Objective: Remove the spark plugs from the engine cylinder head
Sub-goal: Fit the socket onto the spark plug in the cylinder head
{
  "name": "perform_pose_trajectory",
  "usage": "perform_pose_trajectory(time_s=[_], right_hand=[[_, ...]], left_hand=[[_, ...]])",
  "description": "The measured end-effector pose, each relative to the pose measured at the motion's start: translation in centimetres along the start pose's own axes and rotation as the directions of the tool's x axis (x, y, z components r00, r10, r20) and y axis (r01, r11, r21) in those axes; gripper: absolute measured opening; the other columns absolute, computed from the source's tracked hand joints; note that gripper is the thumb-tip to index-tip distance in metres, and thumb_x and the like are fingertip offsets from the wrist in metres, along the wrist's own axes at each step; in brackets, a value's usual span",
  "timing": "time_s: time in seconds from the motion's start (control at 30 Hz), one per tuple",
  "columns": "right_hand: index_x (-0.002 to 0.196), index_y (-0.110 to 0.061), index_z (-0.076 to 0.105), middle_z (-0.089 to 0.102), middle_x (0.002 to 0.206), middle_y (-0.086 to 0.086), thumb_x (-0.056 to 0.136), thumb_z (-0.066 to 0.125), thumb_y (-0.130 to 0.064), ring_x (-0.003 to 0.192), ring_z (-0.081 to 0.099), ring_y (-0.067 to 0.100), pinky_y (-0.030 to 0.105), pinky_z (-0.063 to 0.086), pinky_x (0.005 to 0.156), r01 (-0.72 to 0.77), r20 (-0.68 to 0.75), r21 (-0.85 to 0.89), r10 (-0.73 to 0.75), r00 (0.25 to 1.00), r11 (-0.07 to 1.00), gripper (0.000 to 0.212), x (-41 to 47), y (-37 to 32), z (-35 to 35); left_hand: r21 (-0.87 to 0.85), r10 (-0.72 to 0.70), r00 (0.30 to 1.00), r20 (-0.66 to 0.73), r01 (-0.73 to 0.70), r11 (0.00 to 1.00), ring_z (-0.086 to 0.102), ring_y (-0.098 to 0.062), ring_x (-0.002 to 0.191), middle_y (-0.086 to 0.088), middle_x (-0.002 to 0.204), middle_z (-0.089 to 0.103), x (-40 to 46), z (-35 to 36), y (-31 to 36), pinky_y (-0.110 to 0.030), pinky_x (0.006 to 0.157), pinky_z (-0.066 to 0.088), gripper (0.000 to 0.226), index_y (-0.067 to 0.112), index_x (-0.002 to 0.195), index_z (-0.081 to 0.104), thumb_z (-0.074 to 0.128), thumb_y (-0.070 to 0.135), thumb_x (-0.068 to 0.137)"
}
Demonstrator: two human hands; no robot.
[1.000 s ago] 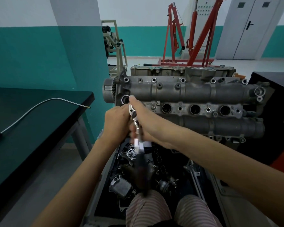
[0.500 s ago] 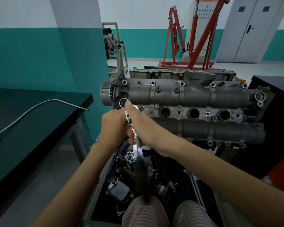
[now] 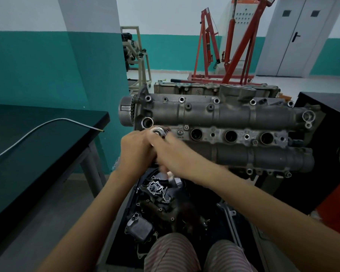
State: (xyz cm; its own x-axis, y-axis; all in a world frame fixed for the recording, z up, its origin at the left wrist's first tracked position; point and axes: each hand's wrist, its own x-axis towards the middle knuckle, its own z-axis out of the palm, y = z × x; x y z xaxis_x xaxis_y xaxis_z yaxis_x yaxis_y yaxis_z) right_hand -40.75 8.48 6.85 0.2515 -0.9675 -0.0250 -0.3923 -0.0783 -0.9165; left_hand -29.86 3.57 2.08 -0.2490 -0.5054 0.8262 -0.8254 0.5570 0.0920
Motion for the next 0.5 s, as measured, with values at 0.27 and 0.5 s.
perform_pose_trajectory(time_s=[0.27, 0.5], right_hand=[[0.075, -0.017, 0.052, 0.05, 0.059, -0.005, 0.09, 0.025, -0.064, 0.046, 0.046, 0.009, 0.024, 0.042, 0.049, 0.027, 0.105, -0.038, -0.023, 0.994, 0.999, 0.057, 0.4, 0.2, -2.1], [0.064, -0.02, 0.049, 0.05, 0.054, -0.003, 0.092, 0.031, -0.058, 0.047, 0.049, 0.011, 0.03, 0.041, 0.051, 0.221, -0.102, -0.324, -0.267, 0.958, 0.92, 0.05, 0.3, 0.7, -0.6]], left_hand=[[-0.01, -0.007, 1.0, 0.006, 0.007, 1.0, 0.046, -0.021, 0.034, -0.005, 0.043, 0.051, 0.1, 0.1, -0.1, -0.018, 0.049, 0.025, 0.025, 0.008, 0.058, 0.057, 0.046, 0.025, 0.073], [-0.038, 0.005, 1.0, -0.016, -0.006, 0.999, 0.049, -0.018, 0.035, -0.004, 0.047, 0.057, 0.2, -0.2, 0.1, -0.012, 0.051, 0.027, 0.025, 0.009, 0.065, 0.064, 0.045, 0.02, 0.076]])
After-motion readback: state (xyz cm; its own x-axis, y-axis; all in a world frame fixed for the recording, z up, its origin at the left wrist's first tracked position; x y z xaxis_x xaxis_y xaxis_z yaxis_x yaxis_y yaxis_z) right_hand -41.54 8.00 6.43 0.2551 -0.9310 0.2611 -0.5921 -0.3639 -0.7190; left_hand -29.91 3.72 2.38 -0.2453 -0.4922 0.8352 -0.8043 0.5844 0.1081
